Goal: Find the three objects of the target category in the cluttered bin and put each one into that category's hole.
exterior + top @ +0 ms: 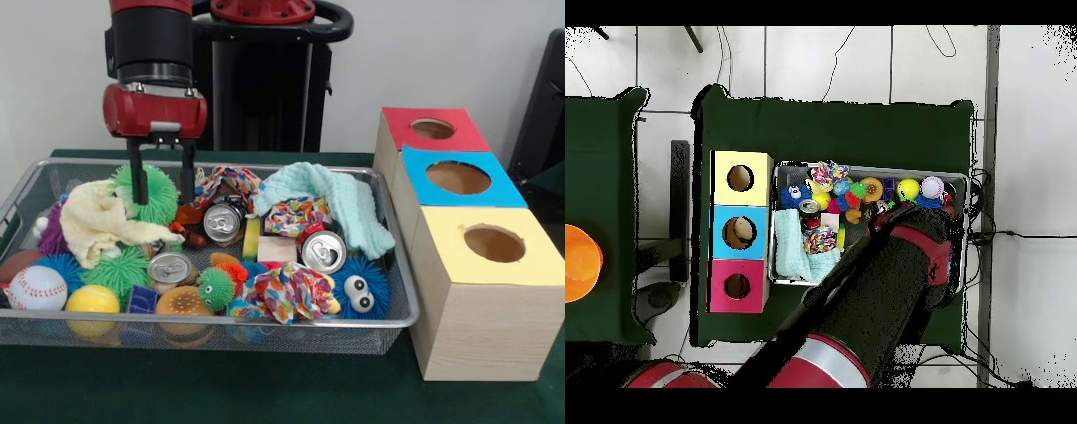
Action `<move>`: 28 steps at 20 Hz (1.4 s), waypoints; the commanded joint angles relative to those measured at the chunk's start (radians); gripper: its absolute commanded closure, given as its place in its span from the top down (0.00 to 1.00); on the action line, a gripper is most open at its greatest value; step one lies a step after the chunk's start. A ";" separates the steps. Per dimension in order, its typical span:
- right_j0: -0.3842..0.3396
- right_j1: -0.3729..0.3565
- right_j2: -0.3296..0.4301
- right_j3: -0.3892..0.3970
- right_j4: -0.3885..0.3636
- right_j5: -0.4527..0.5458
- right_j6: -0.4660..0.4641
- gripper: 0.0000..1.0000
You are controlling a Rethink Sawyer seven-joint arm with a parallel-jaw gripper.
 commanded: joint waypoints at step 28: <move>-0.064 0.041 0.234 0.090 0.300 -0.045 -0.237 1.00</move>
